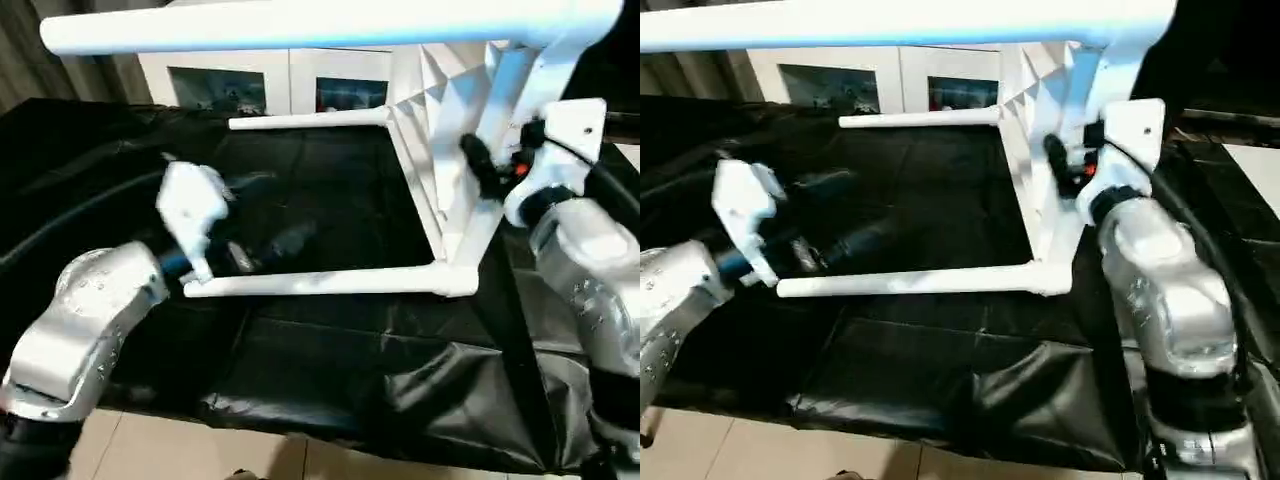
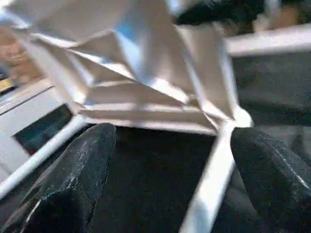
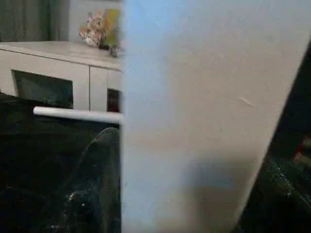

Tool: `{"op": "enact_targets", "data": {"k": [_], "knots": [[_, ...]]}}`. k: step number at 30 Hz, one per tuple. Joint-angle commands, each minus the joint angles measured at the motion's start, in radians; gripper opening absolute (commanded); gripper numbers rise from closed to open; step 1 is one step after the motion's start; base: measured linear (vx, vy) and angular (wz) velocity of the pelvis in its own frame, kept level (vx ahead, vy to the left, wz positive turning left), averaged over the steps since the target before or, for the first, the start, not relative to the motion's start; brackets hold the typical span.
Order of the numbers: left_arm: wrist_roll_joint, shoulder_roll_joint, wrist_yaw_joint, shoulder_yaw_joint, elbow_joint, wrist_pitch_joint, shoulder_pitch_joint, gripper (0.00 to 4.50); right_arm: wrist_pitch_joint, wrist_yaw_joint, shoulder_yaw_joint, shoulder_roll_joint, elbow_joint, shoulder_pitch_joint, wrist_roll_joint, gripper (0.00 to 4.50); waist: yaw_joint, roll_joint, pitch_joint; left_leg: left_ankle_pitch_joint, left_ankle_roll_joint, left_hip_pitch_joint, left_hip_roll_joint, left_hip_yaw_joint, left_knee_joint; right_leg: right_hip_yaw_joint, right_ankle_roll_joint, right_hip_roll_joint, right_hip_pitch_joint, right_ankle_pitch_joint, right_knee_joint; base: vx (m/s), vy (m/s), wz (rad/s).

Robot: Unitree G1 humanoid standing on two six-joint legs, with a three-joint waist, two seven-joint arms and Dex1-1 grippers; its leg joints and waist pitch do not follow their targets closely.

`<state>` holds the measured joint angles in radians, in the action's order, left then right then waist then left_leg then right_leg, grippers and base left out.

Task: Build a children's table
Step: Flip table

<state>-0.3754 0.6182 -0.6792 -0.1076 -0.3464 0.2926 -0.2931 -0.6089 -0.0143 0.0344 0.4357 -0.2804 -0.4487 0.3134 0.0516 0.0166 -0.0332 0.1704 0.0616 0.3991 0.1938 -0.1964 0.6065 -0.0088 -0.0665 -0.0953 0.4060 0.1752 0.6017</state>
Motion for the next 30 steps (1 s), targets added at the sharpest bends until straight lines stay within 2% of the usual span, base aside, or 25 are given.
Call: {"op": "enact_targets", "data": {"k": [1, 2, 3, 4, 5, 7, 8, 10, 11, 12, 13, 14, 15, 16, 17, 20, 21, 23, 24, 25, 26, 27, 28, 30], "knots": [[0.054, 0.019, -0.043, -0.034, -0.030, -0.038, -0.013, 4.20, 0.092, 0.027, -0.019, 0.026, -0.039, 0.036, -0.058, 3.42, -0.002, -0.001, 0.057, 0.259, 0.084, -0.034, 0.012, 0.010, -0.078, 0.010, 0.095, -0.008, -0.023, 0.236, -0.061, 0.000, 0.000, 0.00], [0.065, 0.026, -0.051, -0.043, -0.036, -0.046, -0.014, 4.20, 0.111, 0.034, -0.002, 0.012, -0.045, 0.051, -0.043, 3.47, -0.003, 0.001, 0.057, 0.261, 0.084, -0.034, 0.012, 0.010, -0.078, 0.010, 0.098, -0.008, -0.023, 0.233, -0.059, 0.000, 0.000, 0.00], [0.065, 0.026, -0.051, -0.043, -0.036, -0.046, -0.014, 4.20, 0.111, 0.034, -0.002, 0.012, -0.045, 0.051, -0.043, 3.52, -0.004, 0.006, 0.057, 0.270, 0.081, -0.035, 0.011, 0.010, -0.079, 0.010, 0.103, -0.007, -0.022, 0.229, -0.061, 0.000, 0.000, 0.00], [0.075, 0.028, -0.064, -0.055, -0.045, -0.061, -0.016, 4.20, 0.189, 0.049, 0.024, -0.002, -0.053, 0.095, -0.045, 3.52, -0.004, 0.007, 0.057, 0.285, 0.080, -0.034, 0.011, 0.011, -0.080, 0.010, 0.107, -0.008, -0.023, 0.234, -0.060, 0.000, 0.000, 0.00], [0.089, 0.027, -0.064, -0.062, -0.042, -0.076, -0.017, 4.20, 0.249, 0.076, 0.029, -0.005, -0.058, 0.124, -0.047, 3.73, -0.005, 0.006, 0.057, 0.294, 0.078, -0.035, 0.012, 0.011, -0.080, 0.010, 0.108, -0.008, -0.021, 0.241, -0.063, 0.000, 0.000, 0.00], [0.101, 0.024, -0.060, -0.071, -0.033, -0.083, -0.016, 4.20, 0.345, 0.108, 0.027, 0.002, -0.068, 0.170, -0.073, 3.89, -0.005, 0.011, 0.055, 0.325, 0.073, -0.036, 0.013, 0.013, -0.081, 0.010, 0.110, -0.009, -0.019, 0.265, -0.067, 0.000, 0.000, 0.00], [0.109, 0.020, -0.054, -0.076, -0.026, -0.086, -0.012, 4.20, 0.390, 0.117, 0.029, -0.002, -0.071, 0.194, -0.082, 3.93, -0.006, 0.006, 0.055, 0.334, 0.071, -0.034, 0.012, 0.014, -0.082, 0.009, 0.112, -0.008, -0.022, 0.274, -0.067, 0.000, 0.000, 0.00], [0.130, -0.006, -0.033, -0.084, 0.000, -0.111, 0.001, 4.20, 0.540, 0.127, 0.028, -0.014, -0.074, 0.267, -0.119, 4.10, -0.008, 0.008, 0.053, 0.352, 0.067, -0.033, 0.012, 0.014, -0.083, 0.009, 0.112, -0.009, -0.020, 0.296, -0.071, 0.000, 0.000, 0.00], [0.130, -0.006, -0.033, -0.084, 0.000, -0.111, 0.001, 4.20, 0.540, 0.127, 0.028, -0.014, -0.074, 0.267, -0.119, 4.22, -0.008, 0.007, 0.053, 0.357, 0.063, -0.032, 0.013, 0.014, -0.083, 0.009, 0.110, -0.010, -0.020, 0.304, -0.073, 0.000, 0.000, 0.00], [0.140, -0.014, -0.032, -0.085, 0.006, -0.126, 0.004, 4.20, 0.573, 0.135, 0.028, -0.020, -0.075, 0.283, -0.122, 4.28, -0.011, 0.008, 0.053, 0.369, 0.057, -0.032, 0.012, 0.016, -0.084, 0.008, 0.108, -0.009, -0.020, 0.321, -0.074, 0.000, 0.000, 0.00], [0.149, -0.035, -0.024, -0.082, 0.021, -0.145, 0.015, 4.20, 0.651, 0.126, 0.013, -0.011, -0.077, 0.311, -0.171, 4.28, -0.012, 0.011, 0.052, 0.373, 0.057, -0.031, 0.012, 0.018, -0.085, 0.008, 0.108, -0.009, -0.020, 0.326, -0.074, 0.000, 0.000, 0.00], [0.149, -0.035, -0.024, -0.082, 0.021, -0.145, 0.015, 4.20, 0.653, 0.126, 0.013, -0.011, -0.077, 0.312, -0.172, 4.34, -0.016, 0.008, 0.050, 0.386, 0.056, -0.030, 0.013, 0.018, -0.086, 0.007, 0.106, -0.008, -0.020, 0.341, -0.077, 0.000, 0.000, 0.00], [0.175, -0.035, -0.019, -0.089, 0.033, -0.172, 0.018, 4.20, 0.692, 0.108, 0.012, -0.011, -0.082, 0.323, -0.203, 4.34, -0.018, 0.008, 0.050, 0.398, 0.052, -0.031, 0.011, 0.019, -0.086, 0.007, 0.103, -0.007, -0.019, 0.355, -0.079, 0.000, 0.000, 0.00], [0.229, -0.034, -0.003, -0.100, 0.058, -0.240, 0.021, 4.20, 0.753, 0.072, 0.027, -0.033, -0.094, 0.339, -0.242, 4.34, -0.022, 0.009, 0.048, 0.404, 0.050, -0.027, 0.011, 0.021, -0.087, 0.006, 0.095, -0.008, -0.019, 0.369, -0.082, 0.000, 0.000, 0.00], [0.229, -0.034, -0.003, -0.100, 0.058, -0.240, 0.021, 4.20, 0.753, 0.072, 0.027, -0.033, -0.094, 0.339, -0.242, 4.34, -0.025, 0.008, 0.048, 0.408, 0.049, -0.026, 0.010, 0.022, -0.087, 0.006, 0.091, -0.008, -0.020, 0.377, -0.082, 0.000, 0.000, 0.00], [0.302, -0.023, 0.024, -0.097, 0.082, -0.346, 0.001, 4.20, 0.791, 0.057, 0.026, -0.052, -0.132, 0.352, -0.271, 4.34, -0.029, 0.010, 0.046, 0.439, 0.045, -0.032, 0.011, 0.025, -0.090, 0.006, 0.083, -0.006, -0.016, 0.401, -0.085, 0.000, 0.000, 0.00], [0.308, -0.023, 0.028, -0.094, 0.083, -0.359, -0.003, 4.35, 0.796, 0.059, 0.021, -0.052, -0.136, 0.354, -0.275, 4.36, -0.028, 0.009, 0.047, 0.450, 0.043, -0.035, 0.012, 0.025, -0.089, 0.006, 0.083, -0.005, -0.014, 0.402, -0.086, 0.000, 0.000, 0.00], [0.342, -0.043, 0.051, -0.040, 0.084, -0.513, -0.047, 4.35, 0.866, 0.109, -0.040, -0.057, -0.139, 0.376, -0.312, 4.36, -0.026, 0.013, 0.047, 0.453, 0.042, -0.036, 0.013, 0.026, -0.090, 0.007, 0.088, -0.006, -0.014, 0.388, -0.085, 0.000, 0.000, 0.00], [0.347, -0.045, 0.057, -0.034, 0.085, -0.531, -0.055, 4.35, 0.873, 0.119, -0.053, -0.056, -0.132, 0.378, -0.317, 4.36, -0.025, 0.011, 0.047, 0.457, 0.039, -0.034, 0.013, 0.027, -0.090, 0.006, 0.091, -0.007, -0.014, 0.389, -0.087, 0.000, 0.000, 0.00], [0.363, -0.050, 0.073, -0.017, 0.089, -0.582, -0.078, 4.35, 0.889, 0.147, -0.093, -0.051, -0.108, 0.382, -0.331, 4.36, -0.025, 0.012, 0.048, 0.460, 0.039, -0.036, 0.014, 0.029, -0.090, 0.005, 0.099, -0.008, -0.015, 0.379, -0.085, 0.000, 0.000, 0.00], [0.373, -0.048, 0.083, -0.014, 0.091, -0.594, -0.084, 4.35, 0.888, 0.156, -0.104, -0.049, -0.104, 0.383, -0.332, 4.36, -0.026, 0.011, 0.047, 0.467, 0.039, -0.035, 0.014, 0.029, -0.091, 0.005, 0.108, -0.006, -0.017, 0.365, -0.082, 0.000, 0.000, 0.00], [0.424, -0.042, 0.129, 0.002, 0.102, -0.648, -0.112, 4.35, 0.881, 0.200, -0.159, -0.039, -0.083, 0.385, -0.336, 4.36, -0.027, 0.008, 0.046, 0.472, 0.036, -0.034, 0.015, 0.030, -0.091, 0.005, 0.113, -0.007, -0.018, 0.359, -0.080, 0.000, 0.000, 0.00], [0.437, -0.039, 0.139, 0.006, 0.105, -0.658, -0.121, 4.35, 0.870, 0.218, -0.180, -0.035, -0.074, 0.387, -0.340, 4.36, -0.027, 0.009, 0.045, 0.476, 0.034, -0.034, 0.015, 0.030, -0.090, 0.006, 0.114, -0.008, -0.018, 0.365, -0.080, 0.000, 0.000, 0.00], [0.444, -0.037, 0.144, 0.007, 0.106, -0.664, -0.125, 4.35, 0.868, 0.224, -0.187, -0.035, -0.071, 0.388, -0.341, 4.36, -0.027, 0.008, 0.046, 0.471, 0.033, -0.033, 0.015, 0.029, -0.090, 0.007, 0.115, -0.009, -0.020, 0.366, -0.079, 0.000, 0.000, 0.00]]}}
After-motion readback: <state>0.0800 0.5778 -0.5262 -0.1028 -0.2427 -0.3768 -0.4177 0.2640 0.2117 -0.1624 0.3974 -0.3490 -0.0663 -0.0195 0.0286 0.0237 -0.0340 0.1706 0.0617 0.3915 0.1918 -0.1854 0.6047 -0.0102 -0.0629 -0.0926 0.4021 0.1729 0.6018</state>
